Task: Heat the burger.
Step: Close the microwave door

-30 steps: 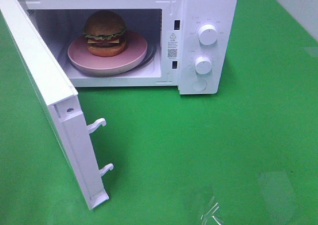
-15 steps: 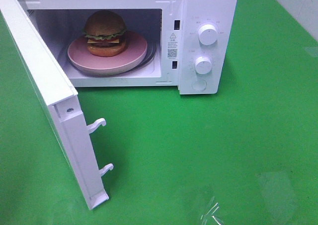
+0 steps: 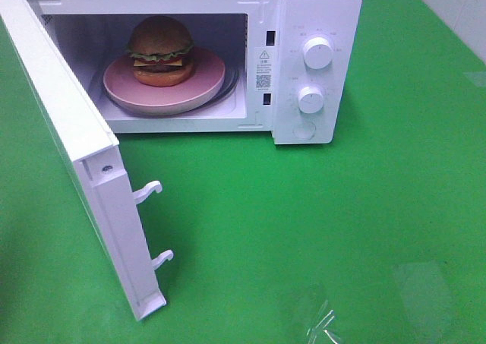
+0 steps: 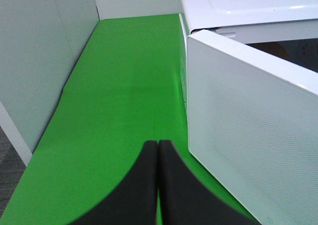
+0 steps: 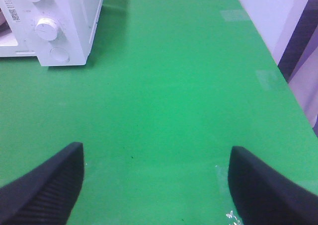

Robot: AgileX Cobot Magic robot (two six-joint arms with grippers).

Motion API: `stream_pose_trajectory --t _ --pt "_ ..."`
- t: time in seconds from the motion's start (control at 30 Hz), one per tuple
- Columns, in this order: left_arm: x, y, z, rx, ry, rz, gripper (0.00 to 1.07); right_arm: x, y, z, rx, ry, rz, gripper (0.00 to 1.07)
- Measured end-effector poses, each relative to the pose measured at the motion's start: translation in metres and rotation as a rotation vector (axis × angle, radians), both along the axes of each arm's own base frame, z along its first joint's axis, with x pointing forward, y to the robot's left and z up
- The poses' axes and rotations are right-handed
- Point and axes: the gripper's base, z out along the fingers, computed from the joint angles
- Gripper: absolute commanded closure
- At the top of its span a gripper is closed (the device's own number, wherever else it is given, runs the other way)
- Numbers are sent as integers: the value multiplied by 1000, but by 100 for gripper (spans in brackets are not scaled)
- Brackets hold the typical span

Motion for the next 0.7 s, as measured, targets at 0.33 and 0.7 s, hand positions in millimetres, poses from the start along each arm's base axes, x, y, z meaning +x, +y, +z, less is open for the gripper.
stream_pose_trajectory --t 0.33,0.7 --pt "6 3 -36 2 -162 27 107 0 0 0 0 0 0 32" --pt "23 4 -59 -96 -129 61 107 0 0 0 0 0 0 32"
